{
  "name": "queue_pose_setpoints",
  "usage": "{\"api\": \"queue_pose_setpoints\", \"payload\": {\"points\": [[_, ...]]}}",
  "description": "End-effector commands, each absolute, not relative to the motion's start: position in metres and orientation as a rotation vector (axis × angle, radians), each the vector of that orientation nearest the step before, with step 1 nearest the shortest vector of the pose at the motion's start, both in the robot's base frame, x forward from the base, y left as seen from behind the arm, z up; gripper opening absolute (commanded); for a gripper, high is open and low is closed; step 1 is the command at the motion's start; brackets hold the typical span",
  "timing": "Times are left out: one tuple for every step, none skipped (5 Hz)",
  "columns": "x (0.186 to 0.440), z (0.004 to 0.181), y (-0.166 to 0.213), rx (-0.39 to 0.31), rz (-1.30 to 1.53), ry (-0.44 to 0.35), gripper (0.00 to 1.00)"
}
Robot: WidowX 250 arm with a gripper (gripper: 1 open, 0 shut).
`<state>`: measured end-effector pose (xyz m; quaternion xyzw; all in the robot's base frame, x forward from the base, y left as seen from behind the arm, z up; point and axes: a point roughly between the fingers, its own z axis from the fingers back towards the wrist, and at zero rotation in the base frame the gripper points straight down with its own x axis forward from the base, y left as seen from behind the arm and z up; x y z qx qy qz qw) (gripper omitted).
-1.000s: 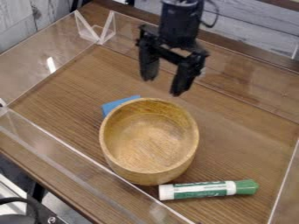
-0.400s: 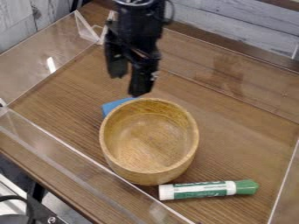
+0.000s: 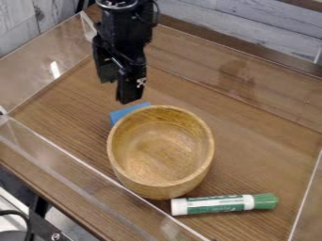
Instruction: Put the blue block in the brown bowl
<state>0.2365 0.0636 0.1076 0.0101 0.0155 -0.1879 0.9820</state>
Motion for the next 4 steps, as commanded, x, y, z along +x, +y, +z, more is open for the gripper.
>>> {"api": "queue_pose_setpoints", "payload": {"points": [[0.242,0.111,0.070,0.040,-0.394,-0.012,1.00],[0.244,0.103,0.072,0.037,-0.408,-0.014,1.00],[0.246,0.095,0.075,0.036,-0.428,-0.016,1.00],[0.248,0.086,0.078,0.036,-0.449,-0.022,1.00]]}}
